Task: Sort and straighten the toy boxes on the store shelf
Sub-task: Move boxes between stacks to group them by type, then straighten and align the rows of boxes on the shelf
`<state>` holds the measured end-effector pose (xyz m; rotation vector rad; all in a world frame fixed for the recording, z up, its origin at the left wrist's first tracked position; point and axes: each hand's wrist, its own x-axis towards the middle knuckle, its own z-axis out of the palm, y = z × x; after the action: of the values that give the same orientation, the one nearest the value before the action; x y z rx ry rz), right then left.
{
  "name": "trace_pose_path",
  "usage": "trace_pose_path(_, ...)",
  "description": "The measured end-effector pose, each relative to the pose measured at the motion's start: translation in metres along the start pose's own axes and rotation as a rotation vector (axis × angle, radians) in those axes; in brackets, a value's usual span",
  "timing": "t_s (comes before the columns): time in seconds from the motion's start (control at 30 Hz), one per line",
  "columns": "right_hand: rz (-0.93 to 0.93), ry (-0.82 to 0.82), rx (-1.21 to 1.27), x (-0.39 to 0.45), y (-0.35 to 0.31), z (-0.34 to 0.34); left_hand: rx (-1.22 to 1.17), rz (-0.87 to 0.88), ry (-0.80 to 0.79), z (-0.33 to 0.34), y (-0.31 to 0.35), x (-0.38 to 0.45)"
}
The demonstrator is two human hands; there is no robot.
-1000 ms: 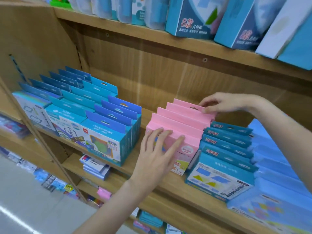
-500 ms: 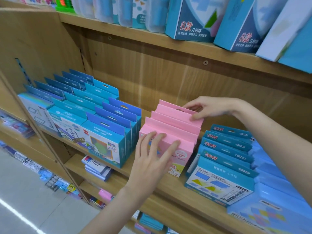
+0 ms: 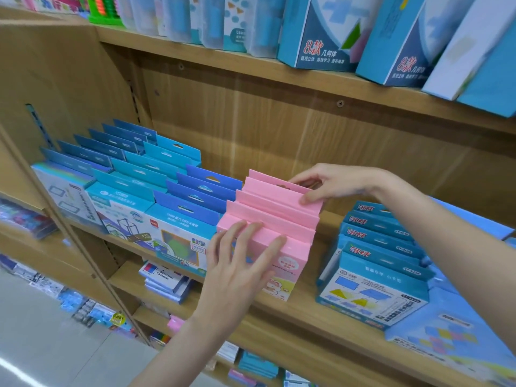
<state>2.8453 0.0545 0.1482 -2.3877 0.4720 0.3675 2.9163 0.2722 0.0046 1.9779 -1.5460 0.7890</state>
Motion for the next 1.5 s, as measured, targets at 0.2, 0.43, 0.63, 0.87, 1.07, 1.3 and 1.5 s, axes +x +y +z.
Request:
trace_pose_path(0.2,0.042,0.430,-0.007,-0.010,0.007,0.029,-0.144,0.051,0.026,-0.004,-0.024,0.008)
trace_pose_path(0.43,0.105,0.315,-0.278,-0.033,-0.042,0.049,-0.196,-0.087,-0.062,-0.019,-0.071,-0.005)
trace_pose_path(0.63,0.207,0.230,-0.507,-0.009,-0.061,0.084,-0.146,-0.033,-0.058,-0.009,-0.084,-0.008)
trace_pose_path(0.87,0.186,0.270,-0.512,-0.013,-0.064,0.090,-0.121,-0.043,-0.003,-0.003,-0.088,-0.012)
trace_pose_path(1.07,0.212,0.252,-0.494,-0.010,-0.067,0.092,-0.156,-0.040,-0.013,-0.002,-0.093,-0.013)
trace_pose_path(1.3,0.197,0.245,-0.566,-0.010,-0.065,0.096,-0.203,-0.059,0.032,-0.004,-0.087,-0.012)
trace_pose_path(1.5,0.141,0.594,-0.186,-0.055,-0.079,0.083,-0.196,0.007,0.066,-0.012,-0.080,-0.005)
